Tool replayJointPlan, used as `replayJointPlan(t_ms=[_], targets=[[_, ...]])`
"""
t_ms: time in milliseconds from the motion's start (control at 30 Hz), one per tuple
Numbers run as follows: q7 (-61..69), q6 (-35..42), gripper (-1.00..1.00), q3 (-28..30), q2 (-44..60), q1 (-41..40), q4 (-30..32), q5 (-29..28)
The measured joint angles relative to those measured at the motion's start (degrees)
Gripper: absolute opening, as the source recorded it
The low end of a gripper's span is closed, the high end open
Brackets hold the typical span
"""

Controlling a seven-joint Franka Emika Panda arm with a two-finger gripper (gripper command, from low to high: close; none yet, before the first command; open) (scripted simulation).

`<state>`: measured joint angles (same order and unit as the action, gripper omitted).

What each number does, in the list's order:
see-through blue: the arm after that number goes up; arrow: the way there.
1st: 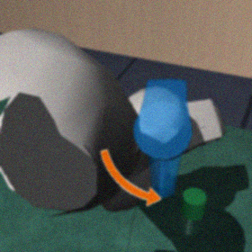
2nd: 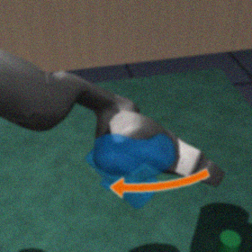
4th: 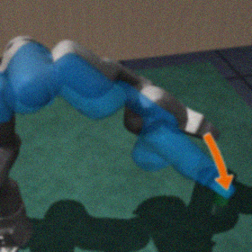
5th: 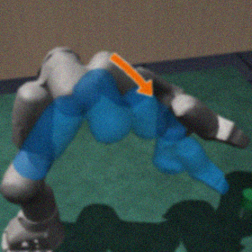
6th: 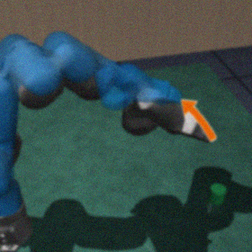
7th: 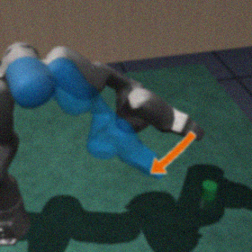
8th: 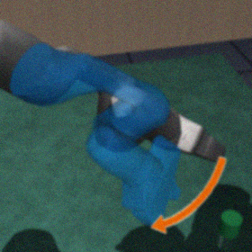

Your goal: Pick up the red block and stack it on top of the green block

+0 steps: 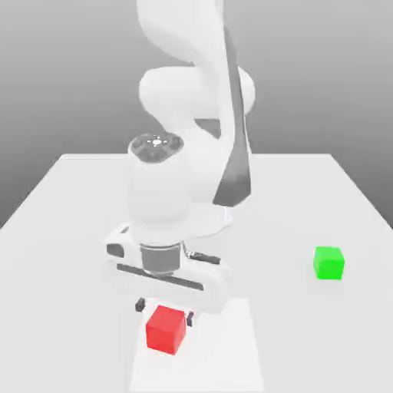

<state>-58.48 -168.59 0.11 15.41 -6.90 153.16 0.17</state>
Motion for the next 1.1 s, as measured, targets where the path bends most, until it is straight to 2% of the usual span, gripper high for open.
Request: replayJointPlan(t_ms=[233,433,700,1033,1100], targets=[[-0.1,-0.2,-1.00,-0.1,0.2,-0.1,0.0,-0.2],[-0.3,9.0,-1.00,-0.5,-10.6,0.1,1.6,0.0],[-6.6,12.9,-1.00,-9.0,-19.4,18.3,5.7,6.7],[-17.6,15.7,-1.00,-24.1,-27.9,34.9,11.3,12.5],[-20.1,15.5,-1.00,-26.7,-28.0,35.9,11.9,11.5]])
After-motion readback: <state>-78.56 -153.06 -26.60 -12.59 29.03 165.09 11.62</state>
